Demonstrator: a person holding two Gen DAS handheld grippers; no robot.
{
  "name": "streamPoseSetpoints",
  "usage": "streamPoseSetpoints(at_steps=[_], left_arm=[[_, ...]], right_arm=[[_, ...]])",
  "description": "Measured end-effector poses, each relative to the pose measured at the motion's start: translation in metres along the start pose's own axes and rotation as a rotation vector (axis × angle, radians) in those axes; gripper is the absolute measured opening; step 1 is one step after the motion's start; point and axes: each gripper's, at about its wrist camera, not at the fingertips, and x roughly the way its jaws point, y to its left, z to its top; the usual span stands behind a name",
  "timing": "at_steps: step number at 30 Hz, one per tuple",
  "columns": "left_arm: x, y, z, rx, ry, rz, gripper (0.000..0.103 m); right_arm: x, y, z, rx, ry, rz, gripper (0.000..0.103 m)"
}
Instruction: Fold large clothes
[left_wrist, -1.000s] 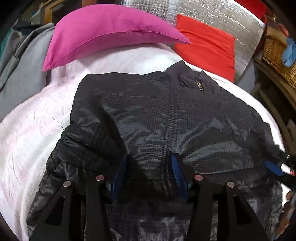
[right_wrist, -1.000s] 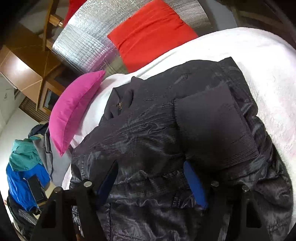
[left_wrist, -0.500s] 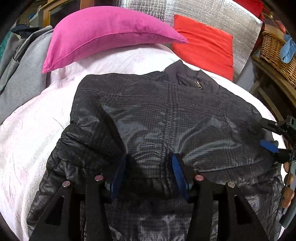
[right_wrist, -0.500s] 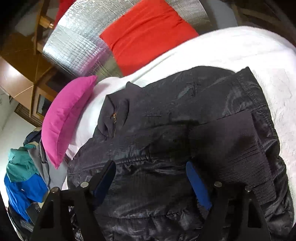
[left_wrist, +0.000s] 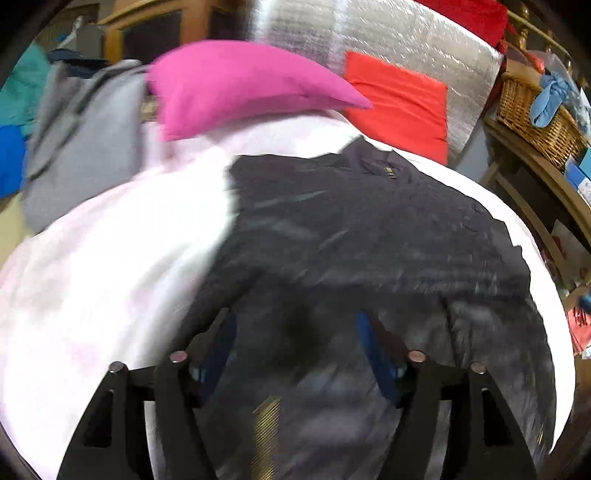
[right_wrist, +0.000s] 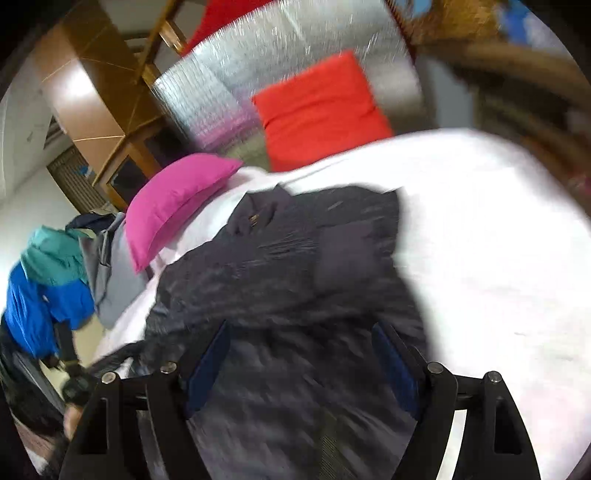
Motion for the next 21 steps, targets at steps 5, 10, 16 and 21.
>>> streamPoseSetpoints(at_steps=[5,10,16,21], left_arm=[[-0.072,0.075,-0.050,-0.124,-0.036,0.057,0.072],[-0.132,0.129,-0.111,-0.223,-0.064,0.142,0.076],[-0.134,0.144,-0.168,-0.295,0.054,0.113,0.076],[-0.128,0.119,-0.182,-0.251,0.112,0.033,0.076]], right_arm=[[-0.130,-0.014,-0.025,-0.127,-0.224,-0.196,0.081],[-0.242,-0.005,-0.068,-0.202,-0.471,-0.301,0.096],[-0.214,-0.033,-0.127,-0.043,-0.230,-0.172,0.098],[-0.136,-0.066,-0.178,0.200,0.032,0.025,0.085]])
